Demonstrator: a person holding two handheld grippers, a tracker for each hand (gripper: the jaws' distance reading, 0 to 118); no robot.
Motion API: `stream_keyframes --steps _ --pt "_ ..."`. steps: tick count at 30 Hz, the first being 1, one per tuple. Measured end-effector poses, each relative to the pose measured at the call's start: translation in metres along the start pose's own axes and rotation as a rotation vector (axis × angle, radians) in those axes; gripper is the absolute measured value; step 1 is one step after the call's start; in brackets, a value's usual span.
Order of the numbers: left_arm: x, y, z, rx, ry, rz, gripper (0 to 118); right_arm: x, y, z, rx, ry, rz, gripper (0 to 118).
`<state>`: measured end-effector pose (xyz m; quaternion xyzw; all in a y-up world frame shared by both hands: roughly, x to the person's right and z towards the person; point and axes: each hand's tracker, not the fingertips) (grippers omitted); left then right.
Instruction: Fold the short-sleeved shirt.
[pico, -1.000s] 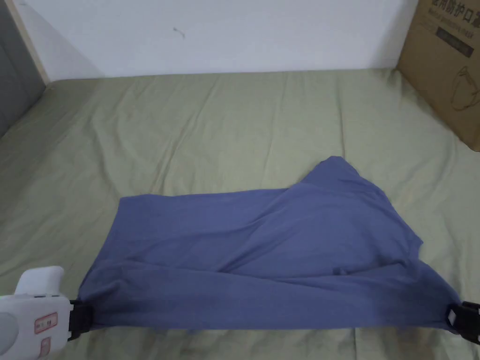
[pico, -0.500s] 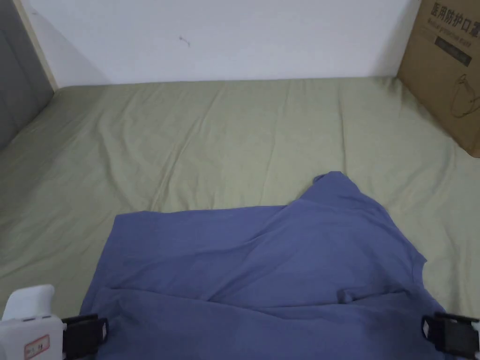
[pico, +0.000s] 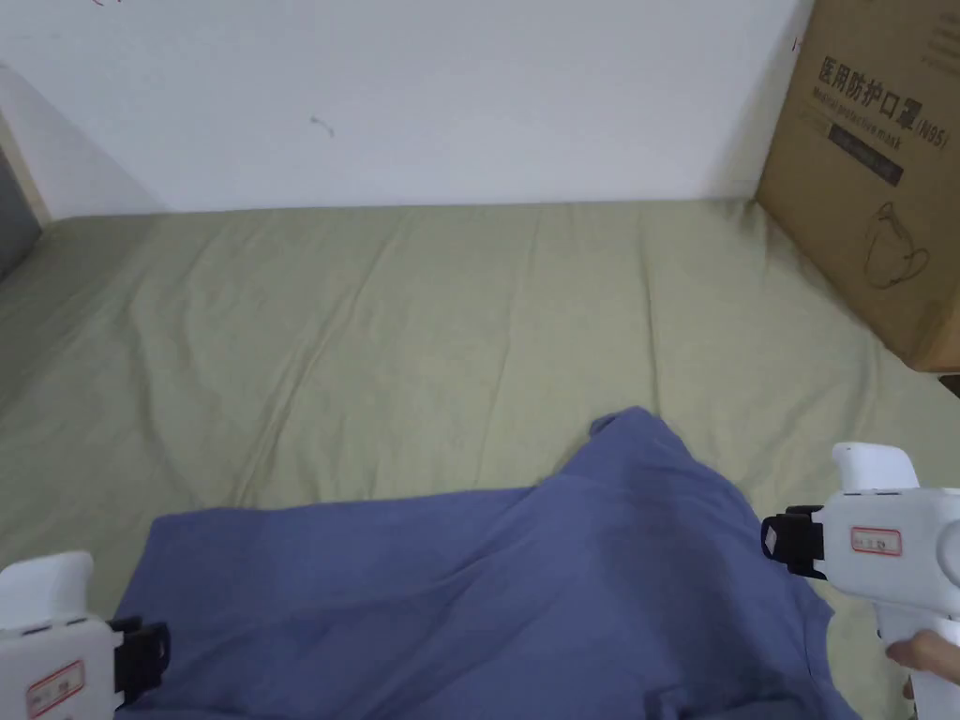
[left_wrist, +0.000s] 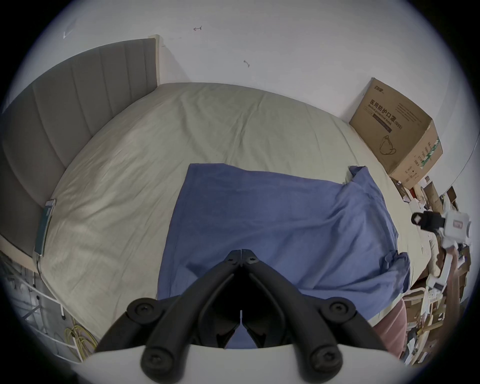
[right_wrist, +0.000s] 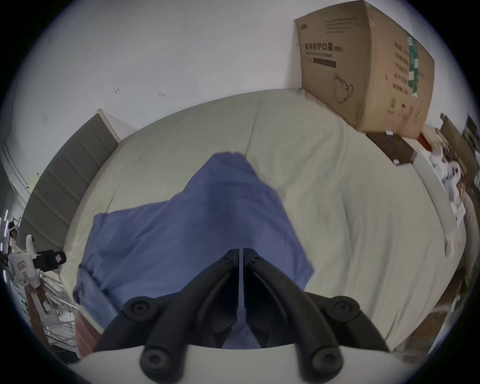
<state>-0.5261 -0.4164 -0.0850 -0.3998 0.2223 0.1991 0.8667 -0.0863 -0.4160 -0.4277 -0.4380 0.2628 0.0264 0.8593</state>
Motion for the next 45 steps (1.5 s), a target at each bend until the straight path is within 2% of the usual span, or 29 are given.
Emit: stream_keyframes --steps 2,3,4,5,6,8,13,15,16,17,18,19,20,21,23,25,27,29,30,33,35,37,38,39,40,42,43,44,45 --pt "0.000 0.007 -0.011 -0.008 0.008 0.005 0 0.011 0.026 -0.031 -0.009 -0.013 0.003 5" --pt "0.001 0.009 -0.014 -0.011 0.010 0.008 0 0.015 0.035 -0.046 -0.023 -0.025 0.003 10" --pt "0.002 0.013 -0.020 -0.016 0.012 0.008 0 0.009 0.046 -0.062 -0.069 -0.053 0.000 28" --pt "0.003 0.014 -0.022 -0.015 0.018 0.006 0 0.012 0.053 -0.077 -0.107 -0.058 0.007 64" --pt "0.003 0.016 -0.026 -0.014 0.031 0.002 0 0.014 0.059 -0.092 -0.140 -0.072 0.007 89" --pt "0.004 0.020 -0.030 0.001 0.083 -0.032 0 0.016 0.068 -0.124 -0.195 -0.096 0.014 92" --pt "-0.005 0.023 -0.041 -0.030 0.087 -0.001 0 0.017 0.073 -0.170 -0.264 -0.111 0.036 92" --pt "-0.009 0.022 -0.044 -0.031 0.103 0.008 0 0.014 0.068 -0.181 -0.310 -0.155 0.035 82" --pt "-0.010 0.022 -0.047 -0.040 0.104 0.006 0 0.011 0.068 -0.175 -0.279 -0.149 0.060 81" --pt "-0.011 0.022 -0.049 -0.047 0.108 0.007 0 0.006 0.069 -0.168 -0.272 -0.160 0.075 71" --pt "-0.012 0.022 -0.050 -0.048 0.108 0.009 0 0.001 0.070 -0.160 -0.252 -0.135 0.118 51" --pt "-0.014 0.022 -0.053 -0.058 0.098 0.006 0 -0.002 0.071 -0.154 -0.243 -0.113 0.165 23" --pt "-0.014 0.023 -0.056 -0.063 0.098 0.003 0 -0.004 0.071 -0.152 -0.256 -0.071 0.168 5" --pt "-0.015 0.024 -0.059 -0.064 0.104 0.003 0 -0.007 0.071 -0.152 -0.274 -0.069 0.149 5" --pt "-0.018 0.029 -0.064 -0.068 0.101 0.000 0 -0.011 0.068 -0.149 -0.246 -0.109 0.180 5" --pt "-0.022 0.040 -0.073 -0.039 0.091 0.017 3 -0.006 0.069 -0.146 -0.240 -0.101 0.142 5" --pt "-0.039 0.056 -0.091 -0.027 0.077 0.037 44 -0.003 0.070 -0.141 -0.232 -0.086 0.128 5" --pt "-0.047 0.077 -0.118 -0.040 0.105 0.063 106 0.002 0.073 -0.139 -0.221 -0.080 0.109 5" --pt "-0.050 0.086 -0.131 -0.072 0.130 0.065 114 0.003 0.073 -0.139 -0.220 -0.076 0.097 5" --pt "-0.061 0.108 -0.171 -0.077 0.149 0.064 109 0.001 0.073 -0.140 -0.221 -0.078 0.095 5" --pt "-0.065 0.118 -0.203 -0.179 0.177 0.082 87 0.000 0.071 -0.140 -0.230 -0.082 0.094 5" --pt "-0.069 0.109 -0.229 -0.310 0.165 0.084 86 -0.004 0.069 -0.139 -0.225 -0.086 0.088 5" --pt "-0.064 0.110 -0.221 -0.214 0.168 0.066 85 -0.004 0.068 -0.138 -0.224 -0.080 0.076 5" --pt "-0.060 0.114 -0.213 -0.230 0.180 0.045 85 -0.004 0.067 -0.137 -0.221 -0.079 0.070 5" --pt "-0.058 0.117 -0.207 -0.223 0.186 0.024 76 -0.005 0.066 -0.135 -0.219 -0.080 0.071 5" --pt "-0.054 0.115 -0.195 -0.216 0.190 -0.012 42 -0.006 0.066 -0.131 -0.223 -0.073 0.071 5" --pt "-0.056 0.117 -0.190 -0.226 0.158 -0.006 16 -0.006 0.066 -0.124 -0.224 -0.068 0.067 5" --pt "-0.058 0.117 -0.184 -0.242 0.102 0.026 2 -0.007 0.066 -0.117 -0.214 -0.055 0.063 5" --pt "-0.058 0.116 -0.176 -0.226 0.092 0.059 2 -0.008 0.066 -0.108 -0.201 -0.053 0.064 5"
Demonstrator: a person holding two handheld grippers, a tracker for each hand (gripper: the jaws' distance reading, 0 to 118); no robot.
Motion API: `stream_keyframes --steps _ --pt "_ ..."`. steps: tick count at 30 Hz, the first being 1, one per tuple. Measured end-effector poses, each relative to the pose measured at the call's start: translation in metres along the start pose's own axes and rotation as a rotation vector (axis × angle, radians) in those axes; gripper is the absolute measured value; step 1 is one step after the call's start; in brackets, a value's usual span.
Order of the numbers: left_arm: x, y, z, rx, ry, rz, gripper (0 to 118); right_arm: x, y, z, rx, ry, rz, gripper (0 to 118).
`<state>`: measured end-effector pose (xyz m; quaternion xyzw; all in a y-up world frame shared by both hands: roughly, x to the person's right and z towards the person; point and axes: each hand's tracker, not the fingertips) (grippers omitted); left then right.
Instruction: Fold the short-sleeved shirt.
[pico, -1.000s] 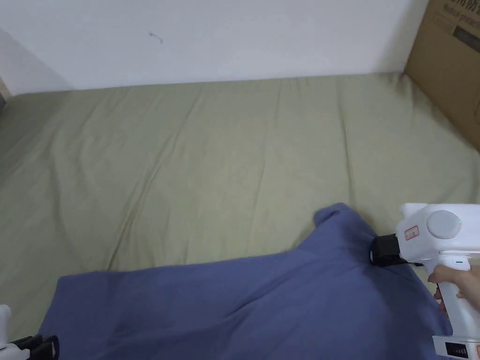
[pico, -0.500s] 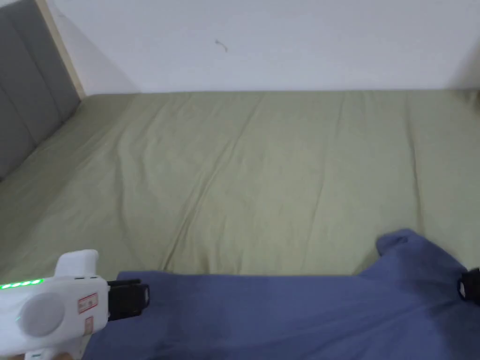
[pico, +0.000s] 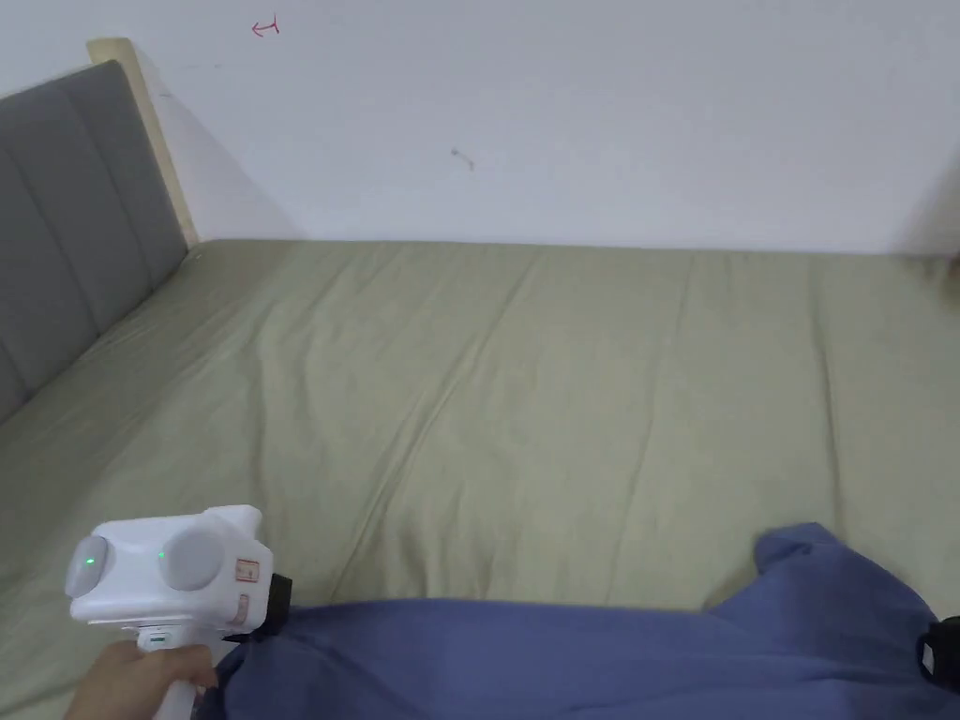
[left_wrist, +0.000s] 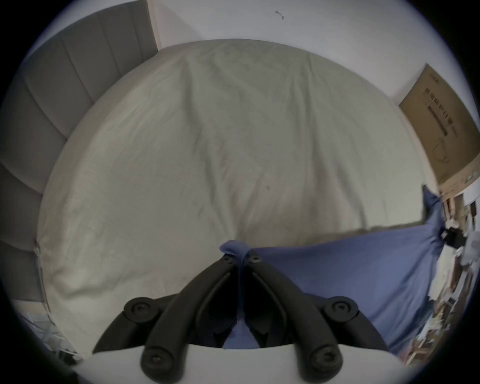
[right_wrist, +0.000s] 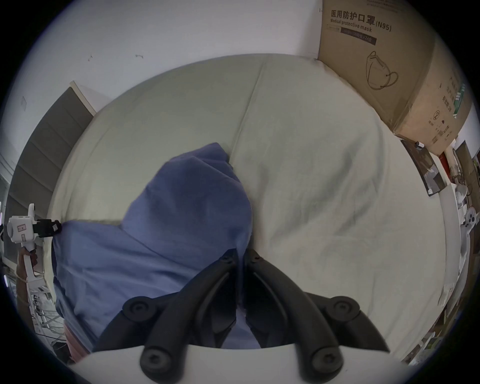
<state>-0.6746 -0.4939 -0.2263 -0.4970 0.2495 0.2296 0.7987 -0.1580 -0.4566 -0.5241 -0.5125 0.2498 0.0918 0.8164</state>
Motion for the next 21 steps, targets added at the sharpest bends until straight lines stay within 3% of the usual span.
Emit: stream_keyframes --steps 7,13,17,21 --pt "-0.009 -0.038 0.097 0.154 -0.064 -0.029 2 0.008 -0.030 0.082 0.100 0.066 -0.028 5" --pt "-0.015 -0.107 0.171 0.213 -0.087 -0.080 2 0.006 -0.099 0.137 0.125 0.054 0.003 5" --pt "-0.030 -0.161 0.182 0.189 -0.086 -0.084 2 0.017 -0.159 0.160 0.124 0.077 -0.038 5" --pt "-0.042 -0.211 0.168 0.111 -0.086 -0.078 2 0.026 -0.218 0.154 0.020 0.050 -0.052 5"
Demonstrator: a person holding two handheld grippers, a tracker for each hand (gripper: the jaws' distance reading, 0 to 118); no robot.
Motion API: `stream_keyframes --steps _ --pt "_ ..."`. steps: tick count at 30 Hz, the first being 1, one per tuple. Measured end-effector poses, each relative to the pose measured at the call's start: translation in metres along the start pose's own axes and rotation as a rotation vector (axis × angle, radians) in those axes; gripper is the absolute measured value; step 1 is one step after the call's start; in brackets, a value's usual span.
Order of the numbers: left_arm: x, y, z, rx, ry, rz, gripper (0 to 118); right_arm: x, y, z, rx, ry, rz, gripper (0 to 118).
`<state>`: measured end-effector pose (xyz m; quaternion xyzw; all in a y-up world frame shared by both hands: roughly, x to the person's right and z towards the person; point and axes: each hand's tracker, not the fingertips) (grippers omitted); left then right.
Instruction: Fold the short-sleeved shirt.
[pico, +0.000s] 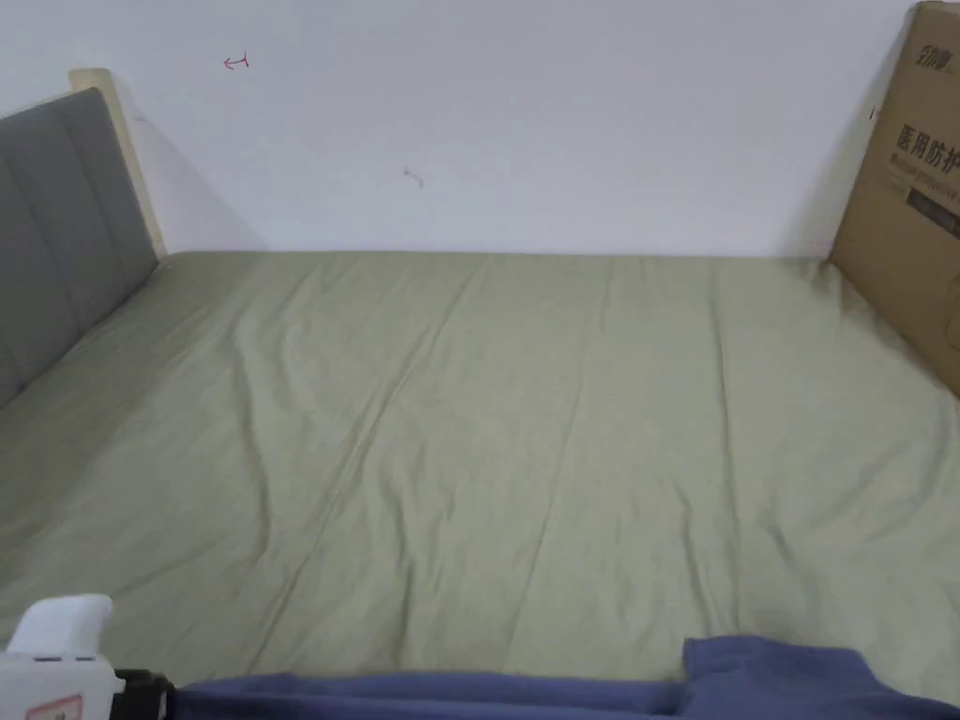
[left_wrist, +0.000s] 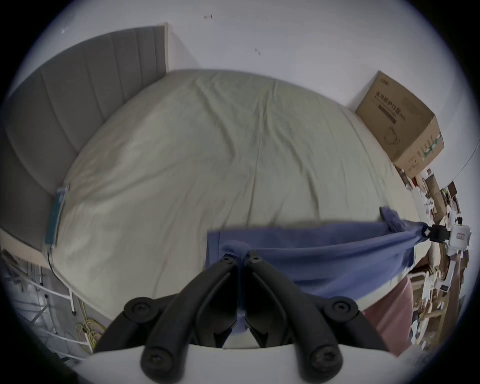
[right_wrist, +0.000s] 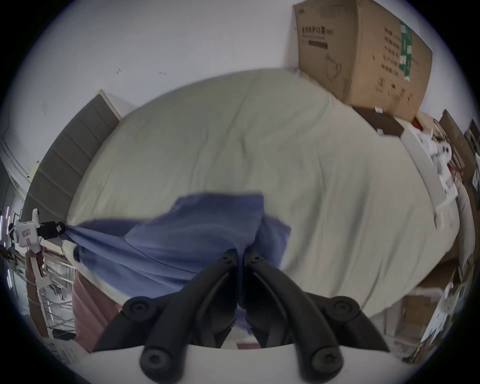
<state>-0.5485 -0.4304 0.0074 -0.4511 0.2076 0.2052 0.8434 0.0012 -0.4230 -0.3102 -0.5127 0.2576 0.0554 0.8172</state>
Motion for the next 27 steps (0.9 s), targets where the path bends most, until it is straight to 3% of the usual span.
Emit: stream_keyframes --steps 3,4,5,6,7,8,9,12,13,14,15,16,17,22,23,24,25,26,27 --pt "0.000 -0.030 -0.008 -0.022 0.001 0.001 3 0.009 -0.033 -0.015 -0.052 0.002 -0.053 5" --pt "-0.008 -0.035 -0.017 -0.025 0.002 -0.003 9 0.012 -0.042 -0.021 -0.045 0.005 -0.081 5" --pt "-0.010 -0.040 -0.021 -0.027 0.014 -0.002 32 0.012 -0.046 -0.025 -0.041 0.001 -0.094 5" --pt "-0.012 -0.041 -0.023 -0.063 0.069 0.015 61 0.008 -0.049 -0.027 -0.050 -0.015 -0.098 13" --pt "-0.016 -0.042 -0.024 -0.078 0.092 0.036 91 0.001 -0.050 -0.025 -0.049 -0.085 -0.091 37" --pt "-0.019 -0.042 -0.020 -0.054 0.071 0.059 107 -0.006 -0.050 -0.022 -0.035 -0.116 -0.059 83" --pt "-0.021 -0.041 -0.012 -0.004 0.027 0.097 107 -0.015 -0.050 -0.015 -0.003 -0.134 -0.039 99" --pt "-0.021 -0.039 0.018 0.058 -0.063 0.196 106 -0.047 -0.035 0.006 0.112 -0.016 -0.085 98" --pt "-0.021 -0.038 0.024 0.076 -0.081 0.221 101 -0.060 -0.031 0.013 0.157 0.028 -0.080 97" --pt "-0.022 -0.039 0.030 0.108 -0.115 0.234 77 -0.073 -0.027 0.019 0.208 0.076 -0.048 89" --pt "-0.024 -0.040 0.033 0.126 -0.130 0.242 40 -0.089 -0.022 0.022 0.242 0.096 -0.030 67" --pt "-0.026 -0.046 0.035 0.142 -0.155 0.258 3 -0.107 -0.018 0.023 0.271 0.097 -0.018 34" --pt "-0.029 -0.049 0.032 0.126 -0.145 0.275 0 -0.123 -0.015 0.018 0.282 0.096 0.013 5" --pt "-0.041 -0.069 0.023 0.130 -0.155 0.398 1 -0.180 -0.012 -0.002 0.234 0.318 0.016 5" --pt "-0.047 -0.071 0.020 0.137 -0.166 0.428 8 -0.190 -0.014 -0.005 0.223 0.334 0.053 5" --pt "-0.047 -0.074 0.023 0.145 -0.189 0.484 28 -0.203 -0.015 -0.008 0.209 0.331 0.089 5" --pt "-0.053 -0.075 0.021 0.154 -0.225 0.529 64 -0.214 -0.017 -0.012 0.196 0.312 0.121 5" --pt "-0.058 -0.076 0.019 0.154 -0.266 0.577 112 -0.222 -0.022 -0.016 0.187 0.314 0.133 5" --pt "-0.061 -0.076 0.016 0.142 -0.285 0.611 118 -0.227 -0.023 -0.019 0.172 0.324 0.138 5"
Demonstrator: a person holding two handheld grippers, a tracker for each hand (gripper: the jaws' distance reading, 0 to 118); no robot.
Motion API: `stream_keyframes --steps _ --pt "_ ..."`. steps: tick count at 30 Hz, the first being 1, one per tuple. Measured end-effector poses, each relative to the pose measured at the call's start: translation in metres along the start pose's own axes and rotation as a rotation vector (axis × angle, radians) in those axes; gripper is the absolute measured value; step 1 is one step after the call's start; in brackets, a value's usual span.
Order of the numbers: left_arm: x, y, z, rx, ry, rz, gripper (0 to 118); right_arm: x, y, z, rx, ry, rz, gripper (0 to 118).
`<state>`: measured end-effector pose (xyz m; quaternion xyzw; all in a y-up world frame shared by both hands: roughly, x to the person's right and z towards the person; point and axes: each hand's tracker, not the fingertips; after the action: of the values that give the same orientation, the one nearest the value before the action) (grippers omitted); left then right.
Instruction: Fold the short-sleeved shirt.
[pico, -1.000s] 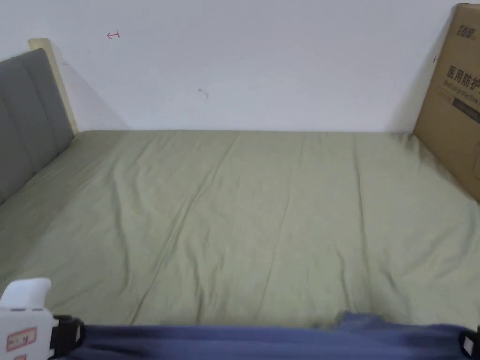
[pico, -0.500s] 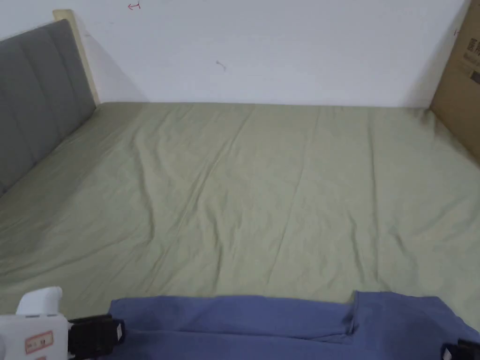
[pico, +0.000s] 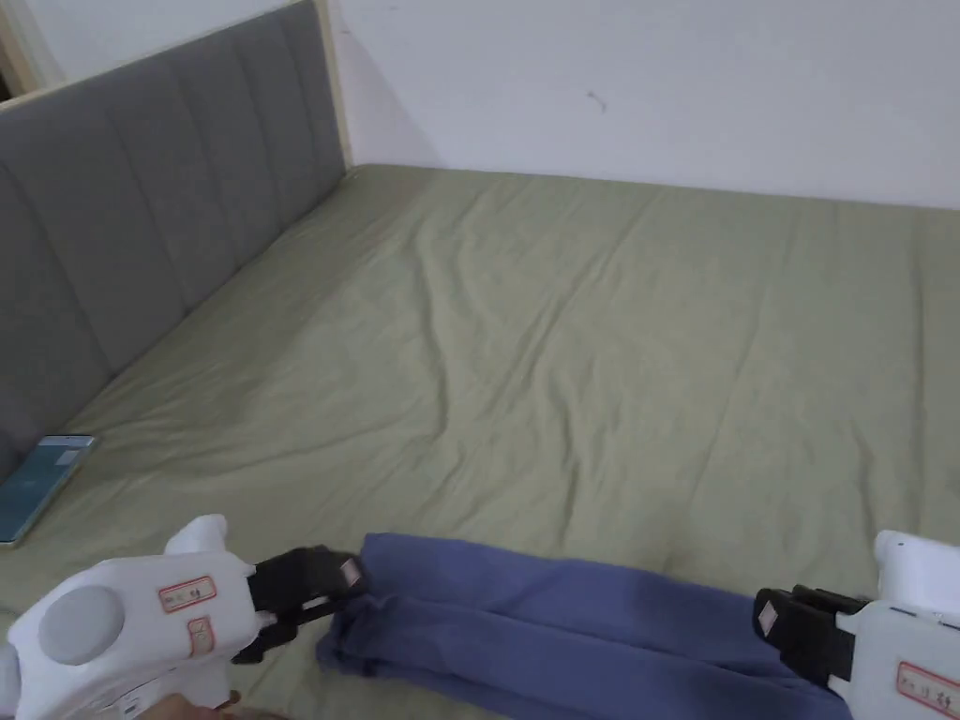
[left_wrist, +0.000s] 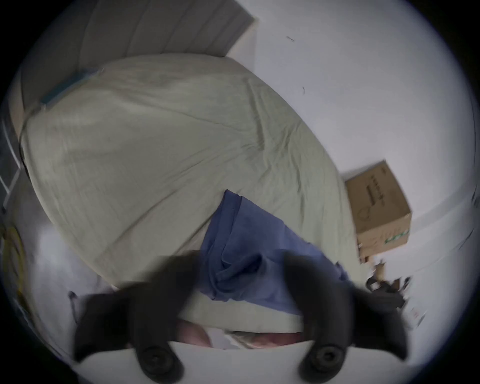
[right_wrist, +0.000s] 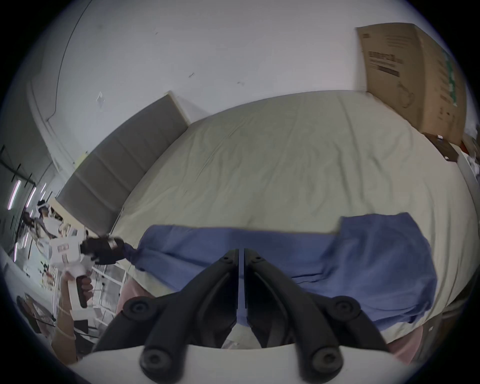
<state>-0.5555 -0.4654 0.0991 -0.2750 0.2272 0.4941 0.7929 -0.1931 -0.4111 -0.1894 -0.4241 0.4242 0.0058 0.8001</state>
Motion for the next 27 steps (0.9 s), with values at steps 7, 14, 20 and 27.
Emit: stream_keyframes --steps 7,14,20,27 --pt "-0.038 0.015 -0.047 -0.047 -0.077 0.137 117 -0.016 -0.014 -0.022 -0.111 0.017 0.099 5" --pt "-0.047 -0.005 -0.082 -0.133 -0.042 0.242 9 -0.010 -0.023 -0.029 -0.160 0.012 0.078 5" --pt "0.001 -0.002 -0.070 -0.093 0.033 0.086 8 -0.002 -0.028 -0.019 -0.173 -0.006 0.085 5" --pt "0.157 -0.038 -0.052 -0.071 0.033 -0.515 8 0.026 -0.037 0.003 -0.151 -0.028 0.034 5"
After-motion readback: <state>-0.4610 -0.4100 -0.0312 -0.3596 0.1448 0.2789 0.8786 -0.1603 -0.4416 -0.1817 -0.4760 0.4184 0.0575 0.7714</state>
